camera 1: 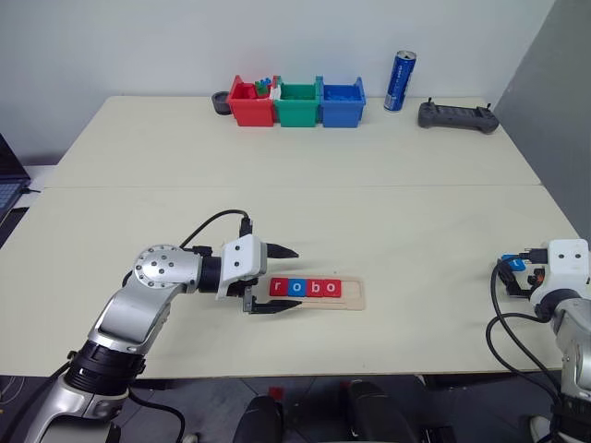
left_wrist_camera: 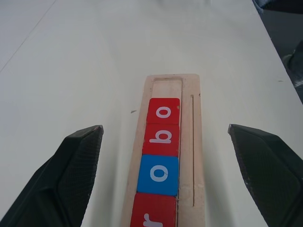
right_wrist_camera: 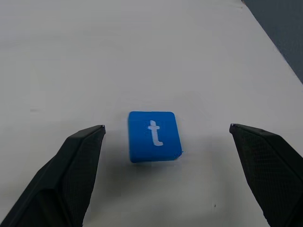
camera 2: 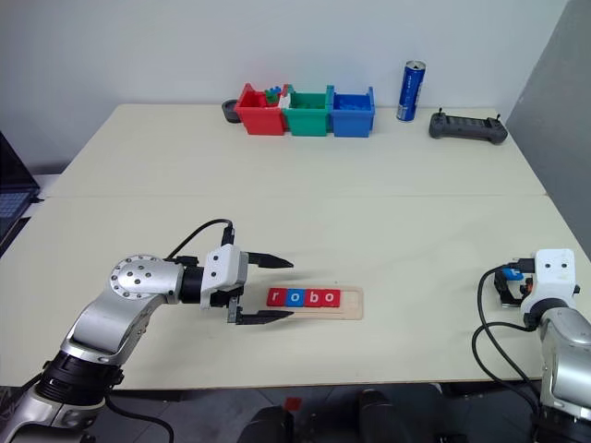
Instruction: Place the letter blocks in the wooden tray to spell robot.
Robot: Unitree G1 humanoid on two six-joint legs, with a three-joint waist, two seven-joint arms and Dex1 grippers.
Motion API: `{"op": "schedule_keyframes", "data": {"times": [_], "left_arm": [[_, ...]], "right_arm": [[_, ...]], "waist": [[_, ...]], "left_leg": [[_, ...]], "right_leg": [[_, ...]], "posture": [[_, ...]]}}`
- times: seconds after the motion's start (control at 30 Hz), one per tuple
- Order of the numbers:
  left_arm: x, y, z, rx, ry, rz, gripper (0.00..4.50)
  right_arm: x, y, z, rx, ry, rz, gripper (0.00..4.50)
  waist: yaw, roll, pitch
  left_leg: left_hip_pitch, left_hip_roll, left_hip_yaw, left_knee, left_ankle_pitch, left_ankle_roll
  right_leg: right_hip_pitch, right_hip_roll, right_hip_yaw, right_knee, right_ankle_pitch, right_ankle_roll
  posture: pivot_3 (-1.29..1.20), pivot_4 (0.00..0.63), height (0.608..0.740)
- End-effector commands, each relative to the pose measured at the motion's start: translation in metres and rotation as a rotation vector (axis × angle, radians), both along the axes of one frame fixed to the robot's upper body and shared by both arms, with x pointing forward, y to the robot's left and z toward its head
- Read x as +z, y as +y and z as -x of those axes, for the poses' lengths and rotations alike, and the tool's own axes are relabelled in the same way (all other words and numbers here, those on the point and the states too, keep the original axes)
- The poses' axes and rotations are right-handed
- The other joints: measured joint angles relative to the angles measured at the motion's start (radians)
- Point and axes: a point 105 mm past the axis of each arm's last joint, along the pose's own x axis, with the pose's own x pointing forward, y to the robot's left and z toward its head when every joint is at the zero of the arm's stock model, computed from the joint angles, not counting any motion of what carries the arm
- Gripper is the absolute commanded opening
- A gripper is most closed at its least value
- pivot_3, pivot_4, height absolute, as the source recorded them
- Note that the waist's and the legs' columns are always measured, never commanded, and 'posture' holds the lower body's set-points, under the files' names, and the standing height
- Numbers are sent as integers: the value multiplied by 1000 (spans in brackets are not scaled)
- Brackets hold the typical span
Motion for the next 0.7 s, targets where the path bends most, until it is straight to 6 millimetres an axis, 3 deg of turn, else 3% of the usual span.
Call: {"op": "schedule_keyframes", "data": {"times": [0.03,0.07,0.17,0.27,0.4,0.47,0.5,0.57,0.7], "left_arm": [[7,-3,3,-25,-37,10,4500],[7,-2,3,-22,-37,9,4500],[6,0,3,-14,-38,8,4500],[4,2,4,-6,-37,6,4500],[2,3,5,0,-36,3,4500],[2,3,5,-1,-36,2,4500],[1,4,5,-1,-36,2,4500],[1,4,5,-2,-36,-1,4500],[1,2,4,-8,-38,0,4500]], "right_arm": [[0,-5,-6,-10,1,-52,4467],[-2,-6,-8,-14,10,-59,4467],[-8,-9,-7,-36,50,-80,3898],[-10,-9,-4,-43,75,-78,2841],[-3,10,-5,21,72,-94,1465],[1,24,-5,56,67,-102,1460],[3,41,-4,103,65,-112,1460],[3,98,2,244,61,-161,1460],[3,171,19,373,59,-222,1460]], "waist": [[0,0,0],[0,0,0],[1,0,0],[2,0,-1],[7,0,-1],[6,0,-1],[5,0,-1],[4,1,-1],[-14,2,-1]], "left_leg": [[0,0,0,0,0,0],[0,0,0,0,0,0],[0,0,0,0,0,0],[0,0,0,0,0,0],[0,0,0,0,0,0],[0,0,-1,0,0,0],[0,0,-1,0,0,0],[0,0,-1,0,0,0],[0,2,-2,-1,0,0]], "right_leg": [[0,0,0,0,0,0],[0,0,0,0,0,0],[1,0,0,0,0,0],[1,0,0,0,0,0],[1,0,0,-1,0,0],[1,0,0,-1,0,0],[1,0,0,-1,0,0],[0,0,-1,0,0,0],[0,2,-1,1,0,0]], "posture": [[0,150,740],[0,150,740],[0,150,740],[0,150,740],[0,150,740],[0,150,740],[0,150,740],[0,150,740],[0,150,740]]}}
